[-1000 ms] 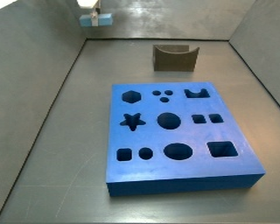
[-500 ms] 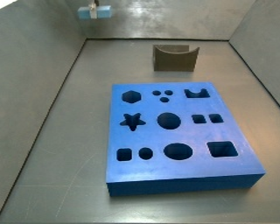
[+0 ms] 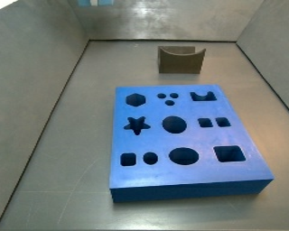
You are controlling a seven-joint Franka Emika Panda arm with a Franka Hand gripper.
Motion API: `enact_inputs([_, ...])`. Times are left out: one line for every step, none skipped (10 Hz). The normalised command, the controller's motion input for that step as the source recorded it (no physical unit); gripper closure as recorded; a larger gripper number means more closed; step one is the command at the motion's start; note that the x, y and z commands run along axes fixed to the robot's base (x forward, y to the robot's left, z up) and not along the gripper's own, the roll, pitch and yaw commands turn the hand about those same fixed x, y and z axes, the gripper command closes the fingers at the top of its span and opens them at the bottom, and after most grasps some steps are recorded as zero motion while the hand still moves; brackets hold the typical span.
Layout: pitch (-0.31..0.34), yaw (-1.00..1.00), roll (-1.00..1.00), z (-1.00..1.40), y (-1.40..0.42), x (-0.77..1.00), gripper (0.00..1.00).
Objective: Pick up the rectangle object. Move up. Place the rectangle object on the fixture. Regrasp the rectangle object. Move to above the board. Insert the rectangle object.
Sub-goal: Place the rectangle object on the fixture.
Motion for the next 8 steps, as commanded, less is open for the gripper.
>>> enact_inputs([0.135, 0.02, 0.1, 0.45, 0.0, -0.02, 1.0])
enact_inputs([0.137, 0.01, 0.09, 0.29, 0.0, -0.02, 1.0])
enact_inputs([-0.002, 1.0, -0.01, 0.18, -0.44, 1.0, 1.0])
enact_inputs([0.0, 1.0, -0.01, 0.15, -0.44, 1.0, 1.0])
enact_inputs([0.005, 1.0, -0.01, 0.14, -0.41, 1.0, 1.0])
enact_inputs([0.008, 1.0, -0.02, 0.13, -0.38, 1.0, 1.0])
enact_inputs([0.013, 1.0, -0.02, 0.12, -0.36, 1.0, 1.0])
enact_inputs([0.018, 1.0, -0.02, 0.11, -0.34, 1.0, 1.0])
